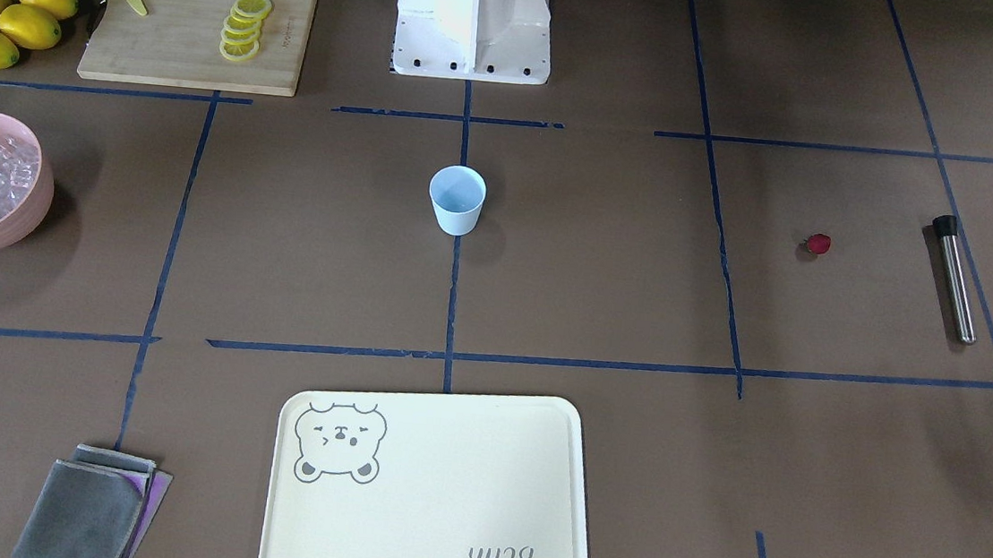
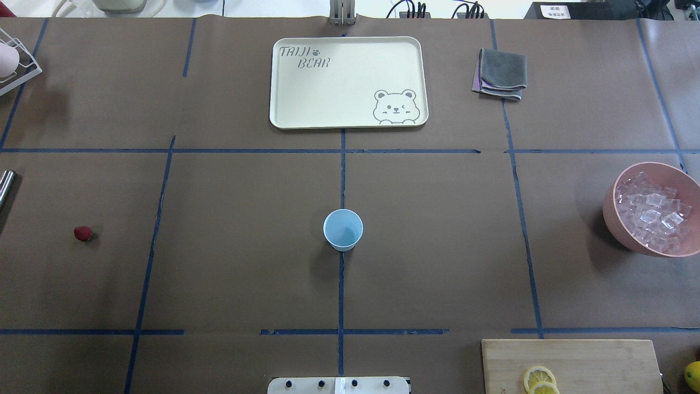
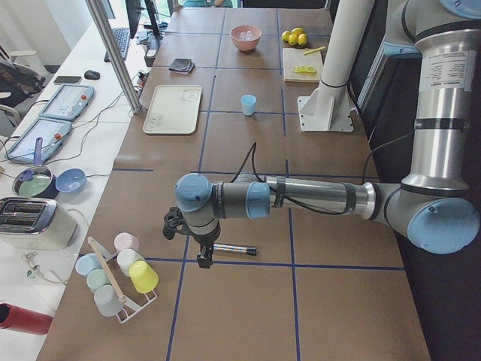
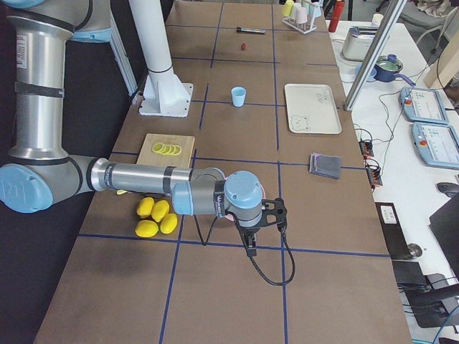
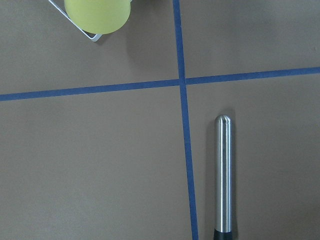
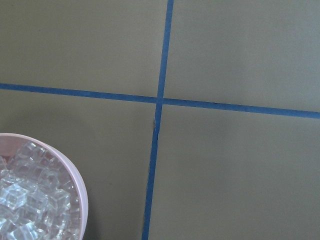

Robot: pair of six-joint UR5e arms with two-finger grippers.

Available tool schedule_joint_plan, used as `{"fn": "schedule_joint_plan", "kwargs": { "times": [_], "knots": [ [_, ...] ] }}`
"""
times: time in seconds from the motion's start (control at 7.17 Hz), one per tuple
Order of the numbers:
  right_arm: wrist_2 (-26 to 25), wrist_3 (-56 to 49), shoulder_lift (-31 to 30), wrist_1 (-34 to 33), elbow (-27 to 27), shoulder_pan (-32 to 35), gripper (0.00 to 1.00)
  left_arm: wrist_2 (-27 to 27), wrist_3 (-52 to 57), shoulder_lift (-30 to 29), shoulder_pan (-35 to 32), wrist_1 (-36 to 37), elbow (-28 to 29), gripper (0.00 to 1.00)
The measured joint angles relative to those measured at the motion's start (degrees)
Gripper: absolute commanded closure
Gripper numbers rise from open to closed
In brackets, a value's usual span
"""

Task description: Mash ice and strawberries in cup

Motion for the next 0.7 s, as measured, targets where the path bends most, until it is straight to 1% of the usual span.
{"fn": "schedule_joint_plan", "kwargs": {
  "times": [0.7],
  "knots": [
    [0.0, 0.8, 0.9, -0.3, 0.5, 0.0, 0.01, 0.0, 0.0, 0.0, -0.1, 0.0, 0.0, 0.0]
  ]
}}
